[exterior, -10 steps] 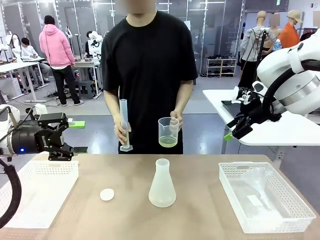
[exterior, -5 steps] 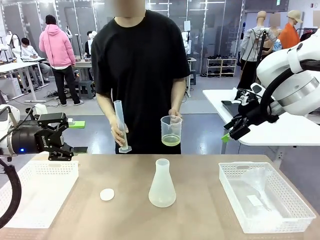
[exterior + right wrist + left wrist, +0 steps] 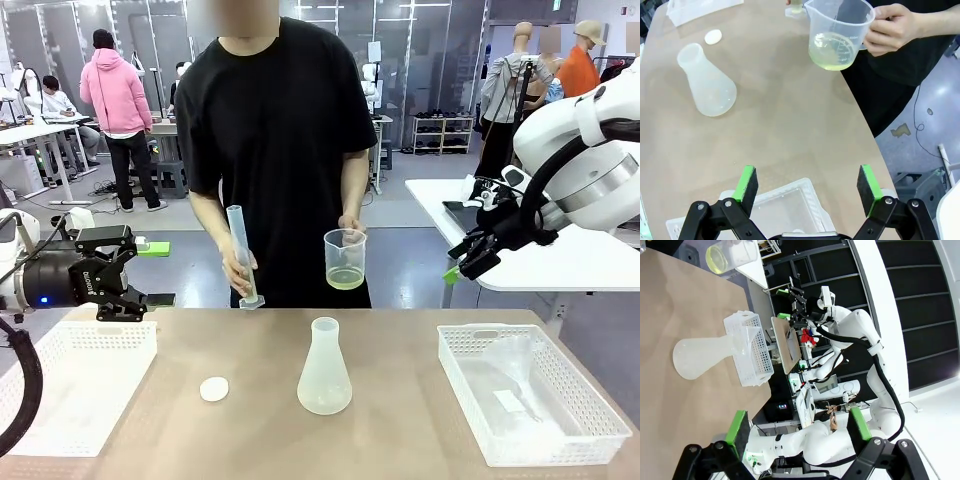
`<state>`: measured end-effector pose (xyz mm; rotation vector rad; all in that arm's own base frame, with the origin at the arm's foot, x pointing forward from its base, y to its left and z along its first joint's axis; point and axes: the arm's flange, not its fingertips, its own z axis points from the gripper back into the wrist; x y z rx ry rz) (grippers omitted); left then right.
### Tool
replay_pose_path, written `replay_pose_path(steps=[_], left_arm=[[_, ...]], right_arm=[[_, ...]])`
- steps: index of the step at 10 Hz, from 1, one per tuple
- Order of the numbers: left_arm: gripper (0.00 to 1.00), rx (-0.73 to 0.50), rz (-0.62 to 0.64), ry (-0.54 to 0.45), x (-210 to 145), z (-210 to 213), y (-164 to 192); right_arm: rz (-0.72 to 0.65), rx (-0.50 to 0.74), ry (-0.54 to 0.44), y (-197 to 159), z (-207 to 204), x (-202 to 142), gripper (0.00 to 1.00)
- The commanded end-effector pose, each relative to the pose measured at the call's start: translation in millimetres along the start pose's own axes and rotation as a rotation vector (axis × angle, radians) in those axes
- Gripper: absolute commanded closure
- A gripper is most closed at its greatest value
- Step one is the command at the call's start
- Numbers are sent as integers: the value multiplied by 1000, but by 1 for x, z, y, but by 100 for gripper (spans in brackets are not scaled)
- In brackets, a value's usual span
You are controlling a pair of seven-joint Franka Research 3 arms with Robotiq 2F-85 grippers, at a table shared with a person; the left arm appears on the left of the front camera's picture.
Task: Prepare the solutions needed for the experiment.
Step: Pick up the Plastic Funnel and insert it into the Big flask.
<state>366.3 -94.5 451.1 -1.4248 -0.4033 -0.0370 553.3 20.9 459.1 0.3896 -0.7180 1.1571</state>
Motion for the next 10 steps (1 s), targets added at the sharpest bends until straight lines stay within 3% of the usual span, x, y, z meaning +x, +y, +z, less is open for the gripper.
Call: replay_pose_path(steps=[1,5,6,7,10], left_arm=[[0,-18,14,-6,0,-2,-3],[0,-18,14,-6,0,-2,-3],[0,-18,14,-6,0,-2,-3],[0,-18,14,-6,0,-2,-3],[0,-18,14,-6,0,-2,-3]], right_arm=[[34,-46,140,6,3,-11,0],[234,-205,436,19,48,-51,0],[294,-146,409,22,52,-51,0],[347,-122,479,24,52,-52,0],[317,-122,451,20,50,-53,0]])
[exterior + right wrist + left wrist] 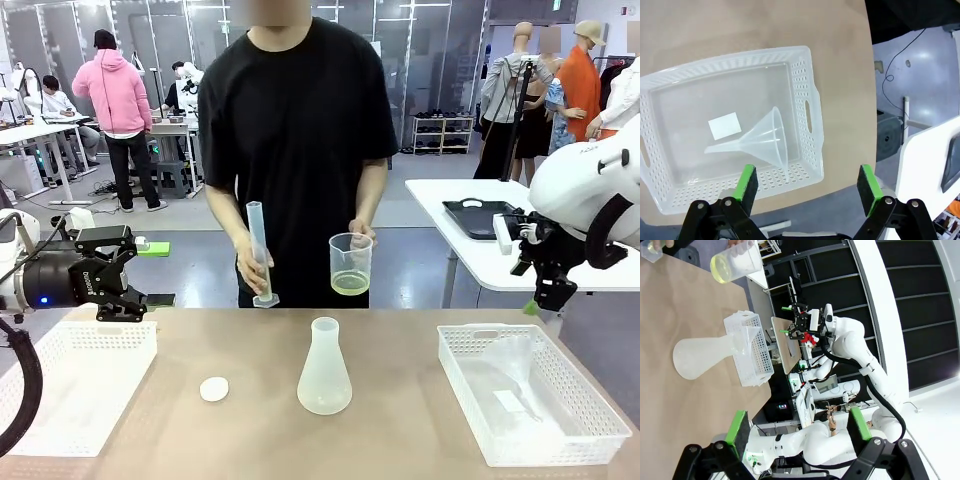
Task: Prepare the solutions needed for the experiment.
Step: Pick up the Plastic Funnel and insert it into the Big flask.
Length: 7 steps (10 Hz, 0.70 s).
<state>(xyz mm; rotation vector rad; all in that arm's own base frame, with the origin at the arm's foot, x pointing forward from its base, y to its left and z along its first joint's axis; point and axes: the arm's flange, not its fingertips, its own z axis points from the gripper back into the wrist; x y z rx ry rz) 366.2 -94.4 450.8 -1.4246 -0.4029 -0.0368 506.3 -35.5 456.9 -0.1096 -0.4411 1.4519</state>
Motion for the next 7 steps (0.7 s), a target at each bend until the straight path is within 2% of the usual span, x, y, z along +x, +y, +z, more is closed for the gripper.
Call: replay_pose_path(steps=[1,5,7], left_arm=[[0,-19,13,-6,0,-2,-3],[0,-19,13,-6,0,-2,-3],[0,-19,13,-6,0,-2,-3]], right_arm=[[0,-2,4,0,1,-2,0],[-2,0,-1,0,0,-1,0],[96,120,25,-1,0,-4,0]])
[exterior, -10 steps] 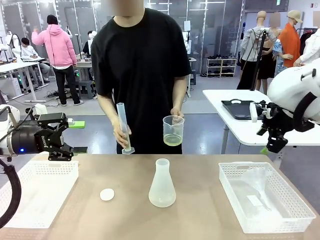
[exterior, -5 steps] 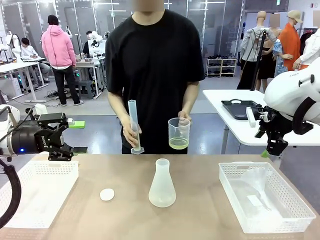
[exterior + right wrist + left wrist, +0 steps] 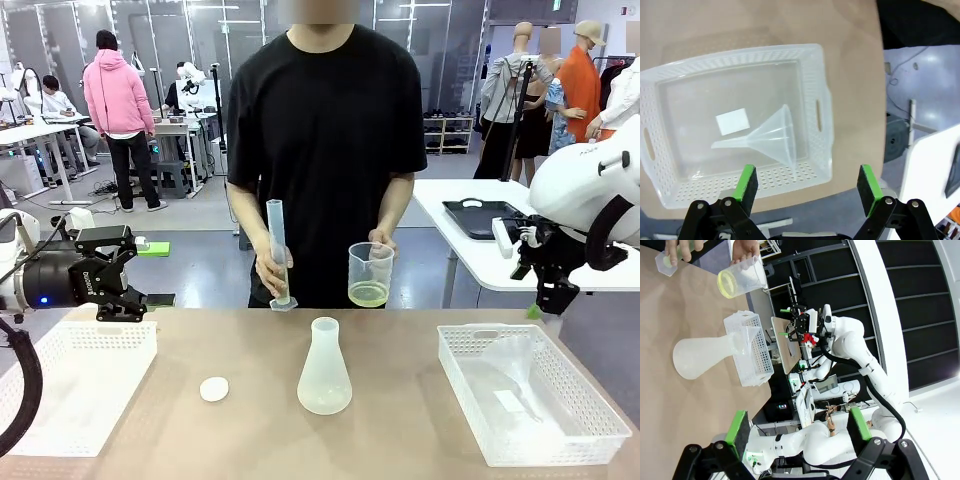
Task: Prepare the solutions needed for the experiment.
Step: Pick up the Plastic Funnel and insert it into the Big flask.
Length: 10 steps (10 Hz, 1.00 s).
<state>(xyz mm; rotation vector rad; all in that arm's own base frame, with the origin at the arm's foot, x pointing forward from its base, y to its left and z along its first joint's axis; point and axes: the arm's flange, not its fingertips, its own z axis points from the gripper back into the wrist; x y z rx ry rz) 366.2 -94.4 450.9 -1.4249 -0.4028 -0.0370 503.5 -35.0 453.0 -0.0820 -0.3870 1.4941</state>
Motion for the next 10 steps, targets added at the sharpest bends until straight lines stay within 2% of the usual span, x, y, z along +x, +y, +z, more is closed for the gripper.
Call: replay_pose_path(steps=[1,4,6,10], left_arm=[[0,-18,13,-6,0,-2,-3],[0,-18,13,-6,0,-2,-3],[0,-18,13,-6,0,-2,-3],[0,-18,13,-6,0,-2,-3]], right_arm=[[78,107,28,-5,1,-5,0],[122,180,77,-14,-20,-4,0],[120,178,55,-21,-43,-3,0],[89,249,69,-20,-72,-10,0]])
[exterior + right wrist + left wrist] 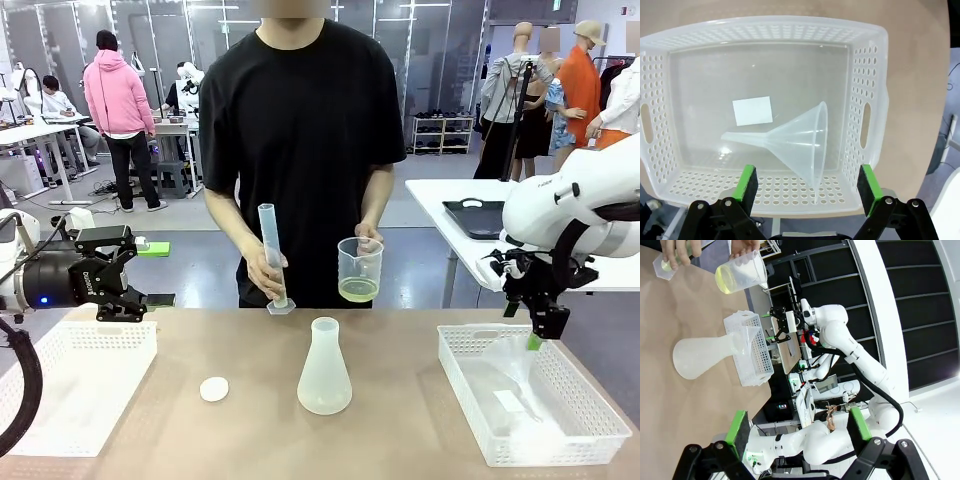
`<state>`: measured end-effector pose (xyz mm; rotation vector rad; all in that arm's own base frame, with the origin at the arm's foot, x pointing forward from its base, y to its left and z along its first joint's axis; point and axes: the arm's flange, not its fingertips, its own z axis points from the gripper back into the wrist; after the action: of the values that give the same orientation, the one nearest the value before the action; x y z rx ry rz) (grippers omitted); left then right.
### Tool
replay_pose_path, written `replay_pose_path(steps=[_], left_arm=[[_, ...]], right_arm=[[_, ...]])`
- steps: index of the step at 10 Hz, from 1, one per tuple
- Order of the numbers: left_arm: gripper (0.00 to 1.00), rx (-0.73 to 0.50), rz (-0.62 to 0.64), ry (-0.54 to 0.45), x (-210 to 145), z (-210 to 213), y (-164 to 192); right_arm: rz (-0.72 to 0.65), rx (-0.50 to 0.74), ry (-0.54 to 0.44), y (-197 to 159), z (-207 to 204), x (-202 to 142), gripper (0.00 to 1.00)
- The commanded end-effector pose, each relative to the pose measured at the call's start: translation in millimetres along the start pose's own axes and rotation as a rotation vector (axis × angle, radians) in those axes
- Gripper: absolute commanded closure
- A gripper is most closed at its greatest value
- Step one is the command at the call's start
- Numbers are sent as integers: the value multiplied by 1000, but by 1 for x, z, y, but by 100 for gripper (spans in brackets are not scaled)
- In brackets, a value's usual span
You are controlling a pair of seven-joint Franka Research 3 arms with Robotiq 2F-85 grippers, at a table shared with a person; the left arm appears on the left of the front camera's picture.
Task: Prepare the solutions needed for the experiment.
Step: Pick up the Plastic Funnel and insert it into the Big flask.
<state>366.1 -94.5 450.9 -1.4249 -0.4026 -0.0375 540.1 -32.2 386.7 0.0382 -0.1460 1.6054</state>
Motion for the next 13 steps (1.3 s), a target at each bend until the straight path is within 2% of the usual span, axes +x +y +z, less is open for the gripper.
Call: replay_pose_path(steps=[1,7,11,13], left_arm=[[0,-18,13,-7,0,-2,-3],[0,-18,13,-7,0,-2,-3],[0,-18,13,-7,0,-2,-3],[0,-18,13,-7,0,-2,-3]], right_arm=[[7,22,-4,-4,-2,-1,0],[-4,84,-32,-1,-35,-8,0],[7,118,-16,-9,-35,-11,0],[24,105,-17,-12,-31,-10,6]])
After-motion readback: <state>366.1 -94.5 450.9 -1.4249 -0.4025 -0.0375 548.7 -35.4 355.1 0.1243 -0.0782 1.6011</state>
